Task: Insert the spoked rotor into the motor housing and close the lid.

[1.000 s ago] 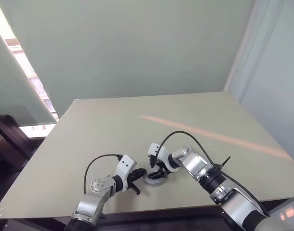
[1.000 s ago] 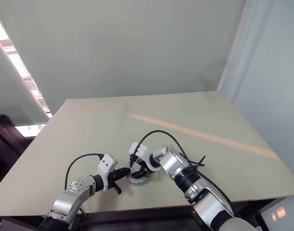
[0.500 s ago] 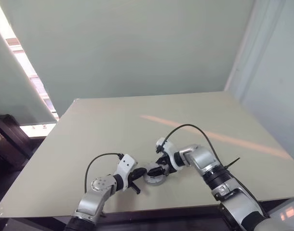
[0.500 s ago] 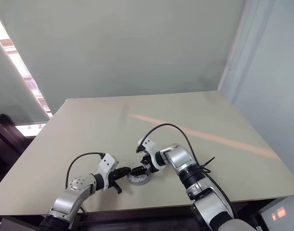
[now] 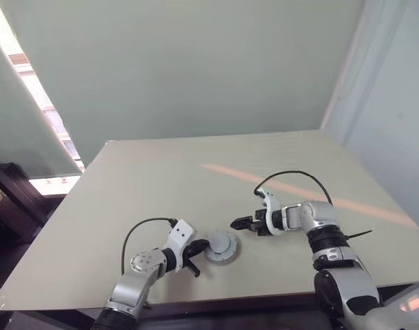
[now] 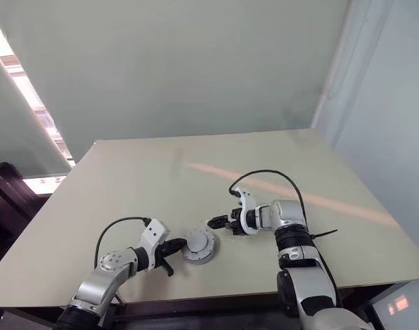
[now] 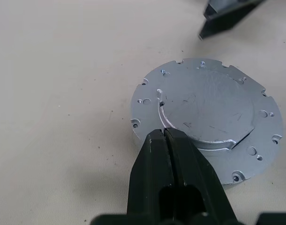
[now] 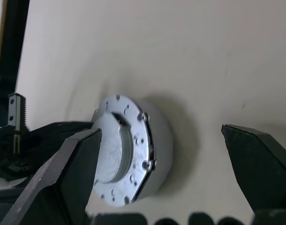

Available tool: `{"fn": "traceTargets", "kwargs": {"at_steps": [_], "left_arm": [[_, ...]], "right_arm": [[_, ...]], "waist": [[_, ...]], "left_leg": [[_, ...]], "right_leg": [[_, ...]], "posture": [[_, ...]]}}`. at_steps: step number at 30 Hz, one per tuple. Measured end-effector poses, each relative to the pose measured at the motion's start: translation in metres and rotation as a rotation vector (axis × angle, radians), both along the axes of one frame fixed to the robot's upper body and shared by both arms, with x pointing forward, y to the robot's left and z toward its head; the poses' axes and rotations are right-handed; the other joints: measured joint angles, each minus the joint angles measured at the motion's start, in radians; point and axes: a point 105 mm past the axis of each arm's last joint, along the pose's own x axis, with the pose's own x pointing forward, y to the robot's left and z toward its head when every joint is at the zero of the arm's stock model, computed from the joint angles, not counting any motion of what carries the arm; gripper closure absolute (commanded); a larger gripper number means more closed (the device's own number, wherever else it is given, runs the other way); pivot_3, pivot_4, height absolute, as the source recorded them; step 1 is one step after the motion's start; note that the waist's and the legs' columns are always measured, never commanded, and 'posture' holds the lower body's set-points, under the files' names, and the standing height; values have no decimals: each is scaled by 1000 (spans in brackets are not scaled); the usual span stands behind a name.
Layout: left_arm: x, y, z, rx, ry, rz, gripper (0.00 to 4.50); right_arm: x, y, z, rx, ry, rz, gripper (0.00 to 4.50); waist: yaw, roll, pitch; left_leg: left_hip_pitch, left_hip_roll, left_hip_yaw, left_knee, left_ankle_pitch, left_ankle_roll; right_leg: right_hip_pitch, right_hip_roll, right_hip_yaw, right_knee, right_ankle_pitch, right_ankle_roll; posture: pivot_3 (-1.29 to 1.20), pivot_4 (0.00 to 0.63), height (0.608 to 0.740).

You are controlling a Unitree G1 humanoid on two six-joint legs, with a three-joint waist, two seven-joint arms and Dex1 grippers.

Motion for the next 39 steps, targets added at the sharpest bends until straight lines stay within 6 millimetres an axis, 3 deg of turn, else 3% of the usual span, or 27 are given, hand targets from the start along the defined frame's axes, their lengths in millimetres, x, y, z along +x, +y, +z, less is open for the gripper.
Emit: {"fn": "traceTargets", "kwargs": {"at_steps": [7,15,24,34,39], "left_arm": [[0,1,0,4,-1,-4,4500],[0,1,1,5,-2,-4,4500],[0,2,0,8,-2,0,4500],[2,11,-1,34,-5,31,4500],[3,13,-1,41,-6,37,4500]], "right_arm": [[-16,-2,-16,74,146,-41,11],[-32,23,-19,170,250,-4,11],[-34,26,-21,222,285,-45,11],[-36,25,-22,286,335,-85,3145],[-35,26,-19,316,331,-88,3261]], "waist": [[-2,0,0],[-2,0,0],[-2,0,1],[-3,1,3],[-4,1,3]], "left_leg": [[0,0,1,0,0,0],[0,0,0,0,0,0],[0,1,0,0,0,0],[0,2,1,-1,0,0],[0,2,1,-1,0,0]], "right_leg": [[0,0,1,0,0,0],[0,1,1,0,0,0],[-1,1,0,0,0,0],[-1,2,1,0,0,0],[-1,2,1,0,0,0]], "posture": [[0,0,740],[0,0,740],[0,0,740],[0,0,740],[0,0,740]]}}
